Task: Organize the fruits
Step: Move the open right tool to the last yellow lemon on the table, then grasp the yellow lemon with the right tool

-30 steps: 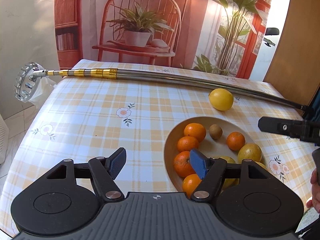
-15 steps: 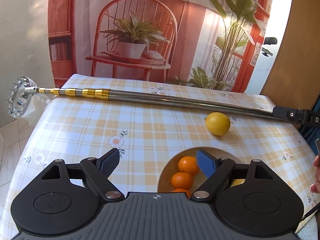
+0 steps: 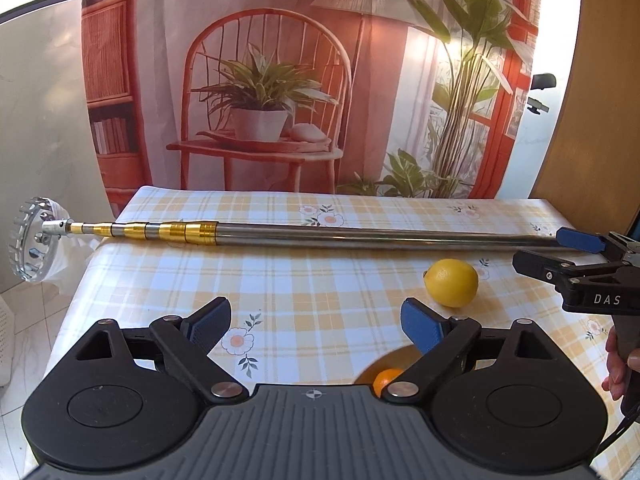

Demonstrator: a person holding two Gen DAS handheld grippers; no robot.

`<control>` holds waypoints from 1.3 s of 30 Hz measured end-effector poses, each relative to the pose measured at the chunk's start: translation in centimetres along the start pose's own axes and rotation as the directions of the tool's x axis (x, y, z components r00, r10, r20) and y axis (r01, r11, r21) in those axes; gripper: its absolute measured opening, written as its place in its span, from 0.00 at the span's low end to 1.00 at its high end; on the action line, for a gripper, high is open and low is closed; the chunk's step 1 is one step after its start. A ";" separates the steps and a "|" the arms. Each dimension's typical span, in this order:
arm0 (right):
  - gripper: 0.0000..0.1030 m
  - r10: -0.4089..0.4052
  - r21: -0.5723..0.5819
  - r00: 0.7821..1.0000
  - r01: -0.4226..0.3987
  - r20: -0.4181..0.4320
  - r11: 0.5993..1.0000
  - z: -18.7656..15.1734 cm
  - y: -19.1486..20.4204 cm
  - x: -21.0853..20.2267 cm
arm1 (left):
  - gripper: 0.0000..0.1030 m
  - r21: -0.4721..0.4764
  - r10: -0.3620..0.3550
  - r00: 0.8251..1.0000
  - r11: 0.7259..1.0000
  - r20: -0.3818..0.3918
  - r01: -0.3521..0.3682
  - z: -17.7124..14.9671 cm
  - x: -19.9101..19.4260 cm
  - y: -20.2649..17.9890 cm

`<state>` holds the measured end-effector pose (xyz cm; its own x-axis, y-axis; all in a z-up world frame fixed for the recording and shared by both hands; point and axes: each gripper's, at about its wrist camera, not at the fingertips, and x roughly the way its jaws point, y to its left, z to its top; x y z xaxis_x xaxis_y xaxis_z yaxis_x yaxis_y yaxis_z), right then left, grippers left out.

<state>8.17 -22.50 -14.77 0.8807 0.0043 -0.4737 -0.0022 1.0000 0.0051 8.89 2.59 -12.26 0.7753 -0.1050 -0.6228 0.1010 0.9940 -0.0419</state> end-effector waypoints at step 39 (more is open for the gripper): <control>0.59 0.114 0.019 0.958 -0.113 -0.262 0.993 -2.7 -0.3 10.7 | 0.91 0.017 0.035 0.990 0.999 -0.135 -0.033 0.7 7.9 0.9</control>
<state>16.32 -22.70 -22.21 0.7195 0.1193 -0.6842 -0.0931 0.9928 0.0752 15.50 2.63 -16.70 0.6871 -0.0648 -0.7236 0.0857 0.9963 -0.0079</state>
